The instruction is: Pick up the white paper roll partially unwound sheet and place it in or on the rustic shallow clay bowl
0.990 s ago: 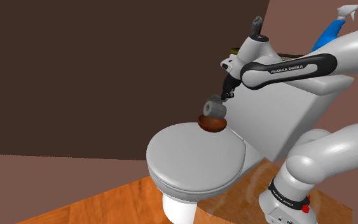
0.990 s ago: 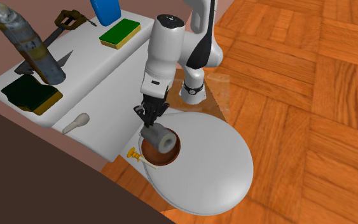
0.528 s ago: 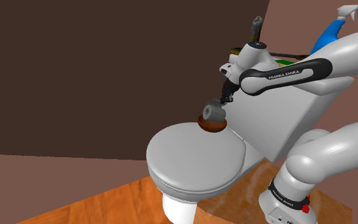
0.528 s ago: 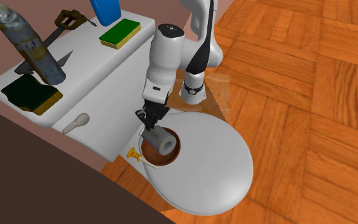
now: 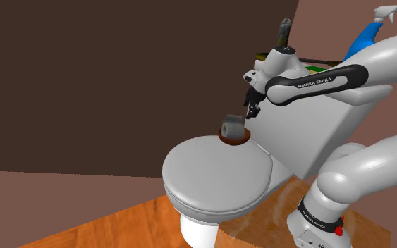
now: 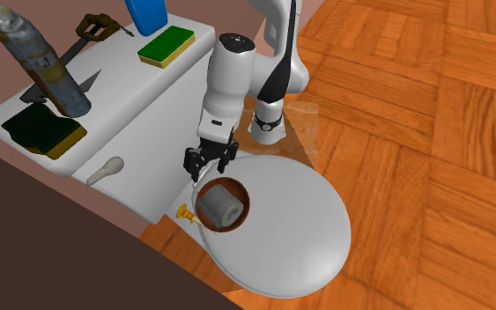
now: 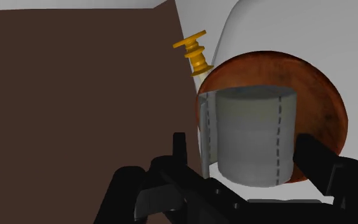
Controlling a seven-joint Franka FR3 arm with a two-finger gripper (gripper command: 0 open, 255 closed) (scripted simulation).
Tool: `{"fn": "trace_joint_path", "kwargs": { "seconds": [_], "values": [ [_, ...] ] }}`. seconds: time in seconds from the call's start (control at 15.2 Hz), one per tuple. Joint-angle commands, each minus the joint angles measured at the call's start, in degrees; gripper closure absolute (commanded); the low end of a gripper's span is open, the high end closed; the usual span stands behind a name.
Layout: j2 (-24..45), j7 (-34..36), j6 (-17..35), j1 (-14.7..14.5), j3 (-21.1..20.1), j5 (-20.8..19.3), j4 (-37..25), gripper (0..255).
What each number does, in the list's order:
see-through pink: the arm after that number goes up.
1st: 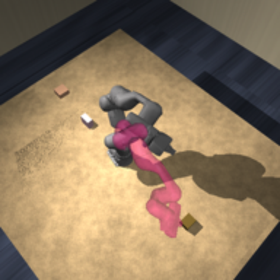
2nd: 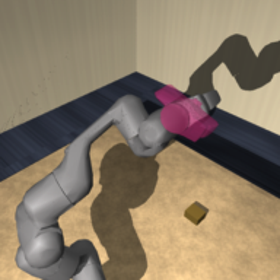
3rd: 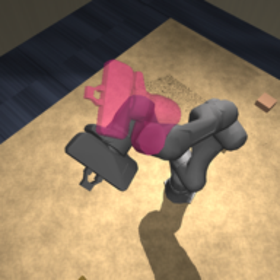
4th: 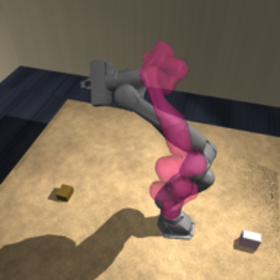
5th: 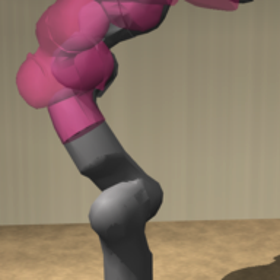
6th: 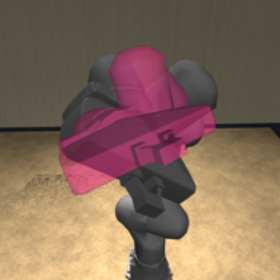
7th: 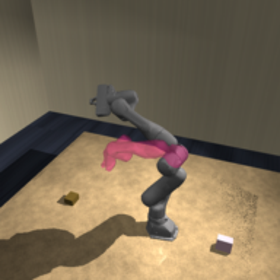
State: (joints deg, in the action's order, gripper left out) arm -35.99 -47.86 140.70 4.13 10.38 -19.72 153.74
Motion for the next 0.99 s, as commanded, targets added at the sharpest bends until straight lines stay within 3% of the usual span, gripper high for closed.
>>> {"fn": "trace_joint_path", "kwargs": {
  "seconds": [0.0,0.13,0.4,0.92],
  "values": [
    [0.00,0.00,0.00,0.00,0.00,0.00,-0.01,0],
    [-0.03,0.01,-0.01,0.00,-0.01,0.00,0.01,0],
    [-6.36,-0.74,-9.05,-0.88,-1.50,1.73,-2.56,0],
    [-6.36,-0.74,-9.05,-0.88,-1.51,1.73,-2.56,0]
  ]
}}
